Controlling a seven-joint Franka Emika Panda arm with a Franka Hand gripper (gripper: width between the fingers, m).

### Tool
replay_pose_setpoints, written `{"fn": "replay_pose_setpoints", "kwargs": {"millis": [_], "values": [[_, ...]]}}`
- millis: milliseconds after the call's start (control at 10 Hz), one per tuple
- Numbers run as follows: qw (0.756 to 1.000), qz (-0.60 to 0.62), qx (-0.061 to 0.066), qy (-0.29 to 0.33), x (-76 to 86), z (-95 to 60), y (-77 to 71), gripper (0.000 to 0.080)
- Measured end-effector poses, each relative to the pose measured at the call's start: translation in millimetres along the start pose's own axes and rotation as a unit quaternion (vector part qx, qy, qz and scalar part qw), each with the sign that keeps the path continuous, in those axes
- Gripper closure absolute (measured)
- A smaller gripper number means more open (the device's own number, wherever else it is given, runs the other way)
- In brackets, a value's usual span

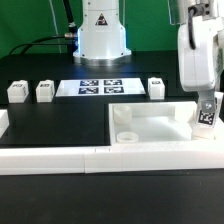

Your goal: Assemble square table

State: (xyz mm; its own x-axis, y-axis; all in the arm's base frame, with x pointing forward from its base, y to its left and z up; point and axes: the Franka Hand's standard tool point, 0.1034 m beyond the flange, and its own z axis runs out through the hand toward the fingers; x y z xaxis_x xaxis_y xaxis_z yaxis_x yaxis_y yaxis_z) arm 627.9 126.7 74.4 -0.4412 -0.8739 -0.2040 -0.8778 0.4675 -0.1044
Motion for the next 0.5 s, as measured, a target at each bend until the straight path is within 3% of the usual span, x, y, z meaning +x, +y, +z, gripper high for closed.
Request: {"fn": "replay_pose_setpoints", "kwargs": {"millis": [200, 300, 400, 500], "values": [[0.998, -0.059, -0.003, 0.013, -3.8, -1.1, 5.6, 0.0508], [0.993, -0.114, 0.001, 0.011, -4.8, -1.6, 4.3, 0.0346], [0.975, -0.222, -0.012, 0.016, -2.8, -1.5, 5.1, 0.0222], [0.949, -0.312, -0.030, 0.022, -5.0, -1.1, 8.2, 0.0222]]}}
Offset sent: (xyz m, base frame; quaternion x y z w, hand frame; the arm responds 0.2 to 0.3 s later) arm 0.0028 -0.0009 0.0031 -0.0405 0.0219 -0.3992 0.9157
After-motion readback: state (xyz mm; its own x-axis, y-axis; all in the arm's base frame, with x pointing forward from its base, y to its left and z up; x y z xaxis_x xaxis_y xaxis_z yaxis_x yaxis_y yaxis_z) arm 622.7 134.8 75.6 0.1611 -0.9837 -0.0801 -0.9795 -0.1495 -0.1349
